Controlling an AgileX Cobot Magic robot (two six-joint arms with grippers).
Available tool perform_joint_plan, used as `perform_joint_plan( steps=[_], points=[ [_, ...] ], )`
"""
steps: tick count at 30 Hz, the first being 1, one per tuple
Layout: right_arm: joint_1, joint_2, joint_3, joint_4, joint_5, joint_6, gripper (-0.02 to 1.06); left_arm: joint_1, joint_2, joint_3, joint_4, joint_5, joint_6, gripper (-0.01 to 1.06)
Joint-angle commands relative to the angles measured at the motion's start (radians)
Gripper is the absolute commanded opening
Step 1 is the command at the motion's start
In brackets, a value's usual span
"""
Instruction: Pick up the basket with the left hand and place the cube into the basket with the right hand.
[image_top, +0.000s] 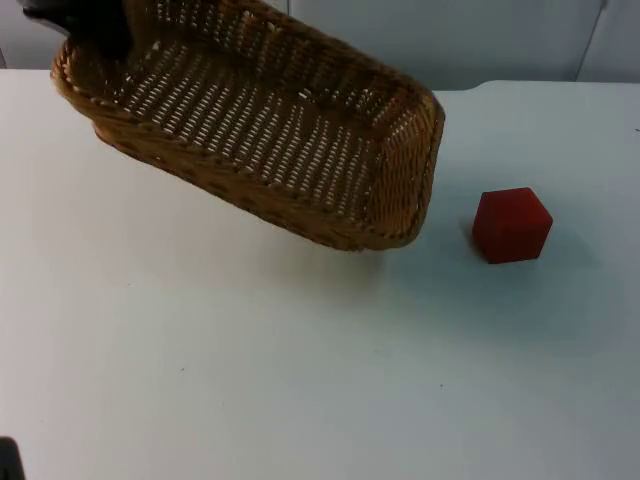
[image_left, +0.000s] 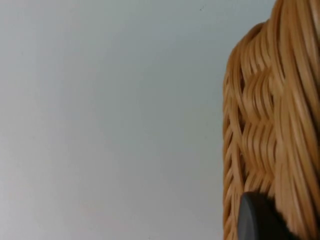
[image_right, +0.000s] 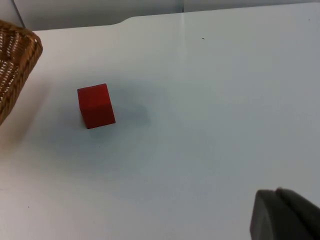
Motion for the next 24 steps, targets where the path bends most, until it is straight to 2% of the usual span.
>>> perform_joint_plan(
  steps=[1,8,12,14,17,18,21,22,23,24],
  points=[
    [0.001,-0.003,0.006,0.003,-0.012,-0.007,0.0,0.004,-0.019,0.0,-0.053,0.016,-0.004,0.0],
    [0.001,-0.003,0.006,0.003,-0.012,-0.007,0.0,0.054,-0.019,0.0,-0.227,0.075,0.081,0.0],
    [0.001,-0.003,0.006,0.003,-0.012,-0.007,0.0,0.084,-0.026,0.015,-0.297,0.08,0.108,0.0],
    [0.001,-0.003,0.006,0.003,-0.012,-0.007,0.0,0.091,-0.036,0.039,-0.341,0.056,0.132,0.0],
    [0.001,-0.003,0.006,0.003,-0.012,-0.007,0.0,0.104,-0.08,0.165,-0.467,-0.076,0.247,0.0],
    [0.001,-0.003,0.006,0.003,-0.012,-0.007,0.0,0.104,-0.08,0.165,-0.467,-0.076,0.247,0.0],
    [0.001,-0.003,0.006,0.003,-0.012,-0.007,0.0,0.104,-0.11,0.274,-0.525,-0.18,0.33,0.0],
    [0.001,-0.003,0.006,0.003,-0.012,-0.007,0.0,0.104,-0.114,0.319,-0.586,-0.211,0.372,0.0],
    [0.001,-0.003,0.006,0.003,-0.012,-0.007,0.0,0.104,-0.117,0.342,-0.656,-0.231,0.418,0.0],
    [0.001,-0.003,0.006,0.003,-0.012,-0.007,0.0,0.104,-0.117,0.342,-0.656,-0.231,0.418,0.0]
  ],
)
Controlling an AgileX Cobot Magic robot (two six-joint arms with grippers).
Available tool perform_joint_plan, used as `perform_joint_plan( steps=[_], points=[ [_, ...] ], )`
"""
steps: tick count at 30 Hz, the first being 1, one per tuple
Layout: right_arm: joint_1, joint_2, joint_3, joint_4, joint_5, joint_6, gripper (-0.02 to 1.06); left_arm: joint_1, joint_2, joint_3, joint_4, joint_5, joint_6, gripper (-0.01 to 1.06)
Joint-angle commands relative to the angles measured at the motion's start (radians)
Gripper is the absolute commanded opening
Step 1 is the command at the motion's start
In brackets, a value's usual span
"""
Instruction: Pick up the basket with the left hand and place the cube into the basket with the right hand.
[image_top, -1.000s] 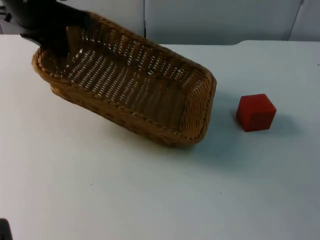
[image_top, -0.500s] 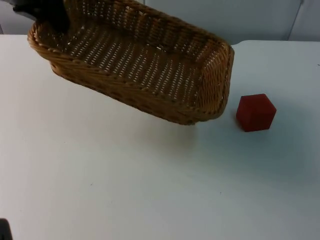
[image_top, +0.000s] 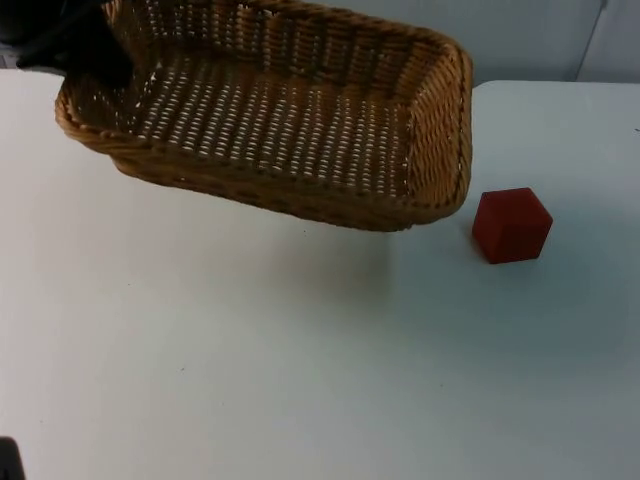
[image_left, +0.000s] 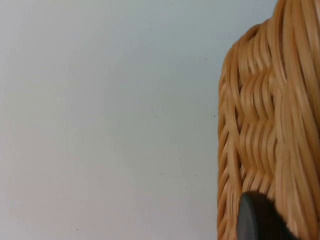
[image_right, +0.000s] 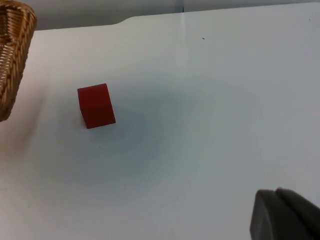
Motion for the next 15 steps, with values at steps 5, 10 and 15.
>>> perform_joint_plan(
  steps=[5,10,15],
  points=[
    [0.001,-0.003,0.006,0.003,-0.012,-0.007,0.0,0.0,-0.029,0.139,-0.481,-0.113,0.341,0.0],
    [0.001,-0.003,0.006,0.003,-0.012,-0.007,0.0,0.0,-0.037,0.223,-0.752,-0.143,0.561,0.0],
    [0.001,-0.003,0.006,0.003,-0.012,-0.007,0.0,0.0,-0.047,0.315,-0.931,-0.226,0.692,0.0]
  ],
)
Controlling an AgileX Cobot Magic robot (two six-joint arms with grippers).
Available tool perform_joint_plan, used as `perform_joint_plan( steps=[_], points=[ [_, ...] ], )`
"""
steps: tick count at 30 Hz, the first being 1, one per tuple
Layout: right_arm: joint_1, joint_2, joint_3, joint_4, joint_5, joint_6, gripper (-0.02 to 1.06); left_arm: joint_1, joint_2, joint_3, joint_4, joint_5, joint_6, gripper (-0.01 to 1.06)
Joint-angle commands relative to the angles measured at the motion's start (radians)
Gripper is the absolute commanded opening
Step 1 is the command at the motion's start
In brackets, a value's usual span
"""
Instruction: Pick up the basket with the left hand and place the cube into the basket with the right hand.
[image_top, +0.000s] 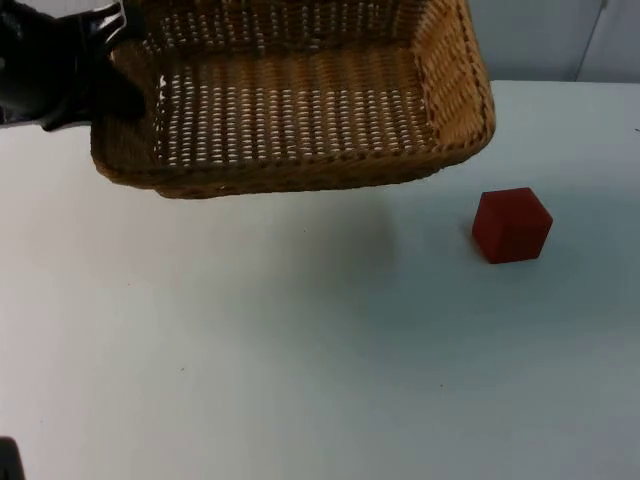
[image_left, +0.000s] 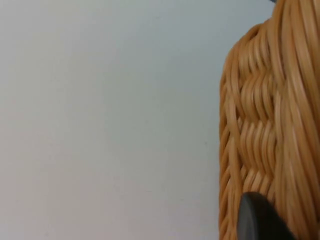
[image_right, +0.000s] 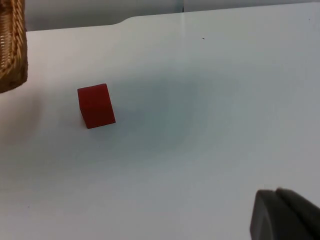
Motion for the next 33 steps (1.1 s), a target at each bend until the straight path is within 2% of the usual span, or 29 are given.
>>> perform_joint_plan(
  steps=[1,3,16,23,25,28,33],
  points=[
    [0.001,-0.003,0.006,0.003,-0.012,-0.007,0.0,0.0,-0.025,0.036,-0.118,-0.023,0.083,0.0],
    [0.001,-0.003,0.006,0.003,-0.012,-0.007,0.0,0.0,-0.034,0.075,-0.133,-0.027,0.146,0.0],
    [0.001,-0.003,0.006,0.003,-0.012,-0.007,0.0,0.0,-0.121,0.173,-0.133,-0.029,0.135,0.0],
    [0.001,-0.003,0.006,0.003,-0.012,-0.007,0.0,0.0,-0.213,0.233,-0.133,-0.077,0.094,0.0],
    [0.001,-0.003,0.006,0.003,-0.012,-0.007,0.0,0.0,-0.226,0.249,-0.133,-0.077,0.086,0.0],
    [0.001,-0.003,0.006,0.003,-0.012,-0.007,0.0,-0.002,-0.235,0.28,-0.133,-0.029,0.084,0.0],
    [0.001,-0.003,0.006,0.003,-0.012,-0.007,0.0,-0.002,-0.235,0.316,-0.133,-0.03,0.084,0.0]
  ],
)
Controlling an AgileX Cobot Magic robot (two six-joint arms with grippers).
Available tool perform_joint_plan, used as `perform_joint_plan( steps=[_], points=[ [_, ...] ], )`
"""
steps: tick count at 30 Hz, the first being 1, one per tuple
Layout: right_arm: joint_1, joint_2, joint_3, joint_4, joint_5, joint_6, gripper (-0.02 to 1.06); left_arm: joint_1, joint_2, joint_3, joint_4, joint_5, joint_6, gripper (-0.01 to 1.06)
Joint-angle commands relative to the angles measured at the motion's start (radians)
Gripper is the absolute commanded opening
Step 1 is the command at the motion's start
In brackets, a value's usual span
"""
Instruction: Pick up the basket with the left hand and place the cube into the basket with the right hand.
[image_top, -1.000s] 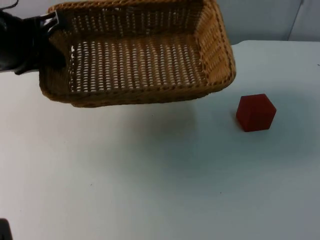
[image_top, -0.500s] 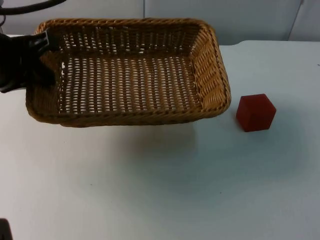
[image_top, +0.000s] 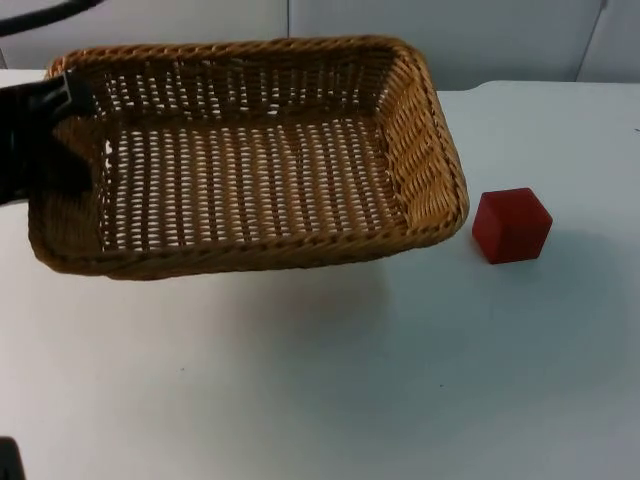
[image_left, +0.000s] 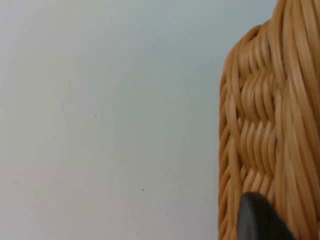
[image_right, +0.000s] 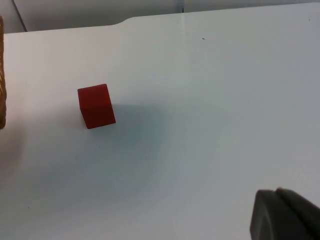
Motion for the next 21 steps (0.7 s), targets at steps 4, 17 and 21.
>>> perform_joint_plan(
  steps=[4,17,21],
  points=[
    [0.001,-0.003,0.006,0.003,-0.012,-0.007,0.0,-0.002,-0.014,0.01,-0.028,0.047,-0.022,0.0],
    [0.001,-0.003,0.006,0.003,-0.012,-0.007,0.0,-0.002,-0.014,0.01,-0.028,0.099,-0.022,0.0],
    [0.001,-0.003,0.006,0.003,-0.012,-0.007,0.0,-0.002,-0.014,0.01,-0.028,0.104,-0.022,0.0]
  ],
)
